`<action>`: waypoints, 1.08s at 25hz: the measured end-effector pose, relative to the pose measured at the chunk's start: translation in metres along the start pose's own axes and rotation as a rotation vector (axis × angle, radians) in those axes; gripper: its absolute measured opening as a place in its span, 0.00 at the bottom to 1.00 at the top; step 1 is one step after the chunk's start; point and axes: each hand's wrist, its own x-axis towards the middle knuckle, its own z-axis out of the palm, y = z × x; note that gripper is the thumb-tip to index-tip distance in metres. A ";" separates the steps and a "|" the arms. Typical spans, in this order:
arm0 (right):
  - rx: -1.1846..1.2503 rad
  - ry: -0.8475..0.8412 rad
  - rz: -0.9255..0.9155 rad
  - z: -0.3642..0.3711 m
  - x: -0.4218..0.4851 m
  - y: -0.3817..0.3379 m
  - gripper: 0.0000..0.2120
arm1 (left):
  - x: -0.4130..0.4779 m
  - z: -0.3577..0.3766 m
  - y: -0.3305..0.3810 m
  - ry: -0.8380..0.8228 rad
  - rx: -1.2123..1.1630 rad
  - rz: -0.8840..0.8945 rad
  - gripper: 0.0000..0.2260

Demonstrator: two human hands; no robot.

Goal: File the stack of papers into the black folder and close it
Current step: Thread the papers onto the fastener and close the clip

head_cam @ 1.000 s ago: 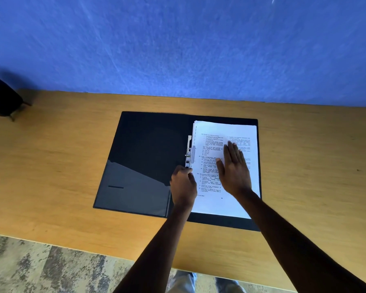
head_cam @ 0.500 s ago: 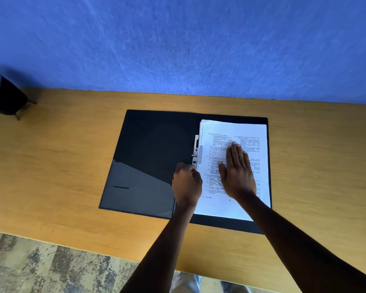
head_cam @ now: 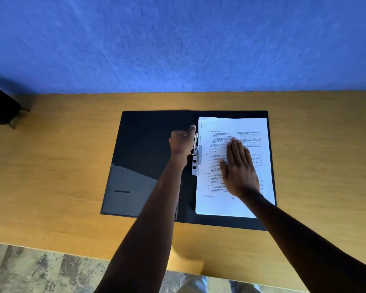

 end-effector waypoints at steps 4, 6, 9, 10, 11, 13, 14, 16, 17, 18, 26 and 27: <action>0.000 0.004 0.000 -0.001 -0.001 0.001 0.29 | -0.029 -0.017 -0.001 -0.112 -0.165 -0.043 0.12; 0.007 0.007 -0.003 -0.001 -0.001 0.000 0.29 | -0.041 -0.028 -0.009 -0.161 -0.204 -0.085 0.11; 0.007 0.003 0.005 -0.002 -0.001 0.001 0.29 | -0.054 -0.037 -0.025 -0.198 -0.220 -0.124 0.06; 0.006 0.000 0.007 -0.002 -0.001 0.001 0.29 | -0.057 -0.038 -0.029 -0.209 -0.223 -0.127 0.05; 0.004 -0.001 0.006 -0.002 -0.001 0.001 0.29 | -0.060 -0.039 -0.033 -0.218 -0.218 -0.122 0.04; -0.001 0.001 0.006 -0.001 -0.001 0.000 0.29 | -0.060 -0.039 -0.038 -0.217 -0.136 -0.098 0.05; -0.001 0.001 0.008 -0.002 -0.001 0.000 0.29 | -0.059 -0.039 -0.041 -0.210 -0.070 -0.083 0.07; -0.002 0.002 0.005 -0.001 -0.001 0.000 0.29 | -0.053 -0.040 -0.047 -0.202 0.072 -0.050 0.13; -0.002 0.006 0.004 0.000 -0.001 0.000 0.29 | -0.049 -0.040 -0.049 -0.198 0.149 -0.021 0.14; -0.003 0.008 0.003 0.000 -0.001 0.000 0.29 | -0.046 -0.041 -0.051 -0.191 0.230 0.016 0.14; -0.009 0.021 -0.001 0.001 -0.001 0.001 0.29 | -0.038 -0.037 -0.065 -0.158 0.684 0.182 0.19; -0.006 0.019 -0.002 0.001 -0.001 0.001 0.29 | -0.038 -0.037 -0.065 -0.154 0.698 0.186 0.19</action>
